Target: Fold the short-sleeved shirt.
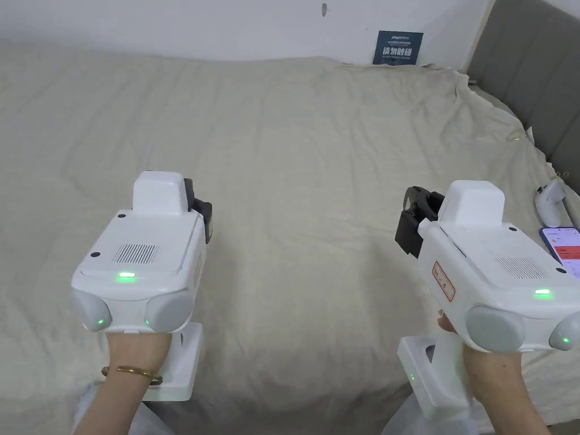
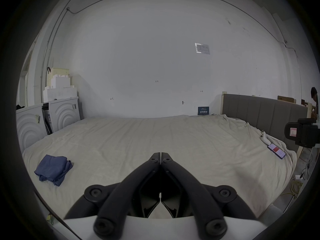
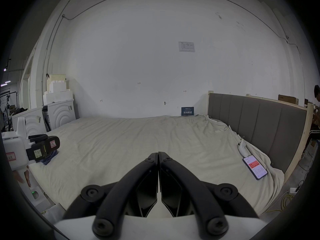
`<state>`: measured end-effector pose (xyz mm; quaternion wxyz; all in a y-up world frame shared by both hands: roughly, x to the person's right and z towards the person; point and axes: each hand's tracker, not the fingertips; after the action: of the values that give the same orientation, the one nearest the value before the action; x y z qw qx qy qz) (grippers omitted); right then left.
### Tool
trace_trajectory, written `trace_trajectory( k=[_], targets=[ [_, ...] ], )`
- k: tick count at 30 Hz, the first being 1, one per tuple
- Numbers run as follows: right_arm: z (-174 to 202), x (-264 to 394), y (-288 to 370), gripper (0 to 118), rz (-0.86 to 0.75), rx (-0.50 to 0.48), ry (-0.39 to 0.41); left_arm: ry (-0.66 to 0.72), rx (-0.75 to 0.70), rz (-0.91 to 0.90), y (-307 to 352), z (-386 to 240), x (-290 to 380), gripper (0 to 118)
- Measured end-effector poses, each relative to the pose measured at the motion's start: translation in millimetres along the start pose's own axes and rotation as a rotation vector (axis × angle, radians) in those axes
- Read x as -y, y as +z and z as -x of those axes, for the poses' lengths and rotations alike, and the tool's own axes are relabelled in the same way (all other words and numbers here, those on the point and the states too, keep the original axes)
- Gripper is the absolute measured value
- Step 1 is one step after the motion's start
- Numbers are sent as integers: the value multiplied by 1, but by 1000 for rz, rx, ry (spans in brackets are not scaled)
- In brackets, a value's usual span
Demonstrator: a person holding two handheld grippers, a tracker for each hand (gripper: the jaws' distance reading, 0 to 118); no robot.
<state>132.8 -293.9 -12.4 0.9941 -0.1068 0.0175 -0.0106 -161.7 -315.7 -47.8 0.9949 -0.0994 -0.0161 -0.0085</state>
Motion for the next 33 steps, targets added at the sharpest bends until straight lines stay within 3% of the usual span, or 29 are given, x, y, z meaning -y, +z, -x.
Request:
trace_trajectory(
  k=[1, 2, 3, 4, 6, 7, 8, 9, 13, 17, 21, 25, 30, 33],
  targets=[
    [-1, -1, 0, 1, 3, -3, -14, 25, -2, -3, 1, 1, 0, 23],
    [-3, -1, -1, 5, 9, -6, -34, 57, -4, -2, 1, 4, -1, 49],
    [-4, -2, -2, 30, 34, -13, -50, 90, 2, 8, 1, 6, -1, 88],
    [-6, -3, -4, 49, 72, -17, -73, 120, 7, 34, 0, 8, -1, 96],
    [-11, -2, -10, 72, 144, -48, -114, 150, 14, 93, -2, 10, 1, 109],
    [-13, 1, -14, 104, 189, -47, -135, 160, 18, 105, -1, 11, 4, 118],
    [-15, 5, -14, 118, 213, -40, -158, 166, 40, 94, 3, 11, 8, 118],
    [-17, 7, -16, 114, 198, -40, -152, 165, 38, 112, 5, 12, 11, 118],
    [-13, 23, -24, 115, 365, 102, -58, 187, -22, 255, 8, 8, 39, 118],
    [4, 43, -24, 115, 559, 113, -4, 122, -87, 357, 11, 8, 81, 118],
    [29, 64, -13, 115, 613, 193, 100, 44, -151, 416, 15, 9, 114, 118],
    [50, 72, -7, 115, 712, 315, 70, 20, -156, 442, 16, 6, 131, 118],
    [51, 73, 3, 115, 684, 269, -12, -21, -150, 421, 16, 0, 131, 118],
    [49, 69, 0, 115, 707, 271, -21, -28, -148, 422, 16, -1, 132, 118]
  ],
)
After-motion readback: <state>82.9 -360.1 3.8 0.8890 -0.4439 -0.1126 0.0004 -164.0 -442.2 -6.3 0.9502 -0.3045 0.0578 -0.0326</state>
